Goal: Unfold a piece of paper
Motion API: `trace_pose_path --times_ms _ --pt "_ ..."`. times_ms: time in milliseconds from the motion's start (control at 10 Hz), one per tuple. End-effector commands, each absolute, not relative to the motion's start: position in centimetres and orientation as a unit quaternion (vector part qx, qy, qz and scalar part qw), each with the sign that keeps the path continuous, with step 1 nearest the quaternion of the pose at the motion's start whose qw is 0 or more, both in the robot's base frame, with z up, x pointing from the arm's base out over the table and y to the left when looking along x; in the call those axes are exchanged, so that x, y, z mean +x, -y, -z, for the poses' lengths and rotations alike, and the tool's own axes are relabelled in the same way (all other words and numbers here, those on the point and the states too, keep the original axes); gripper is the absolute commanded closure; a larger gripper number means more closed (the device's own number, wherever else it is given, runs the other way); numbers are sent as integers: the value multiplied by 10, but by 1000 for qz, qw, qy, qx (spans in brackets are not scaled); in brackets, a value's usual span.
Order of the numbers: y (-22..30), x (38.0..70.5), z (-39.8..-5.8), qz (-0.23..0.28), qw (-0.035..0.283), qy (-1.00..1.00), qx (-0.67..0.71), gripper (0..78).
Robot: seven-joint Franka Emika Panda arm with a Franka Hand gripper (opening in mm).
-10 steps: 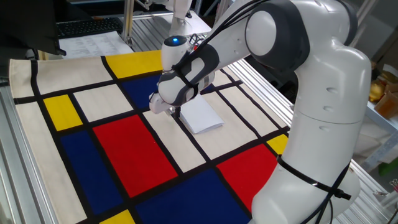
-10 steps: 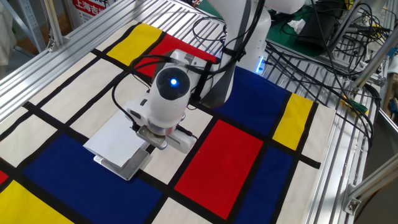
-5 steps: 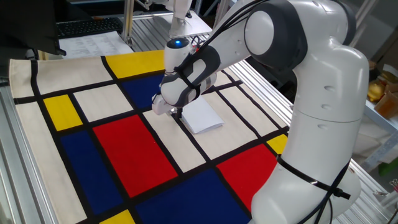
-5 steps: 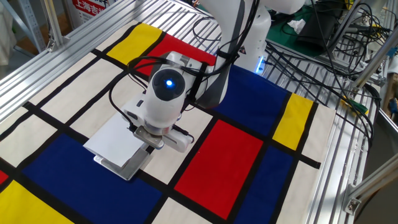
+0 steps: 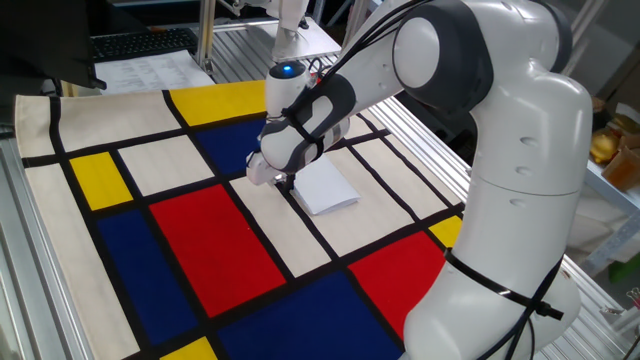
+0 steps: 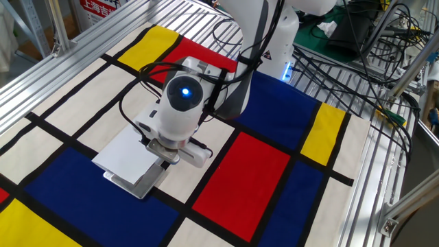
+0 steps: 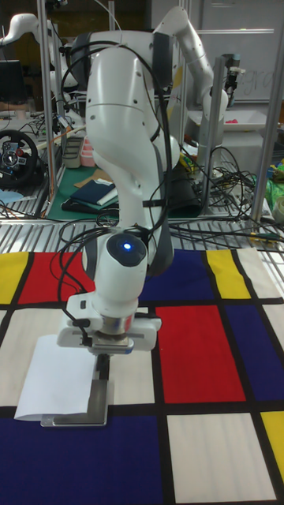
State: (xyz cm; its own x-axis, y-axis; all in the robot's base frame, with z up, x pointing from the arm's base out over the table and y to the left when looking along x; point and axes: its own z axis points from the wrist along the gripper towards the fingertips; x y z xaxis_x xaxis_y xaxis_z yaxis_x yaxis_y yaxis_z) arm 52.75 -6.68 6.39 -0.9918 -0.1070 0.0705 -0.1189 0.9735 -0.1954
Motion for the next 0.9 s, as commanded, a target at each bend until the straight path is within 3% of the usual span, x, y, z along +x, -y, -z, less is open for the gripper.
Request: trace_pose_path --times_ms 100,900 --pt "73 529 -63 -102 28 992 62 776" --pt "79 530 -75 -119 30 990 71 776"
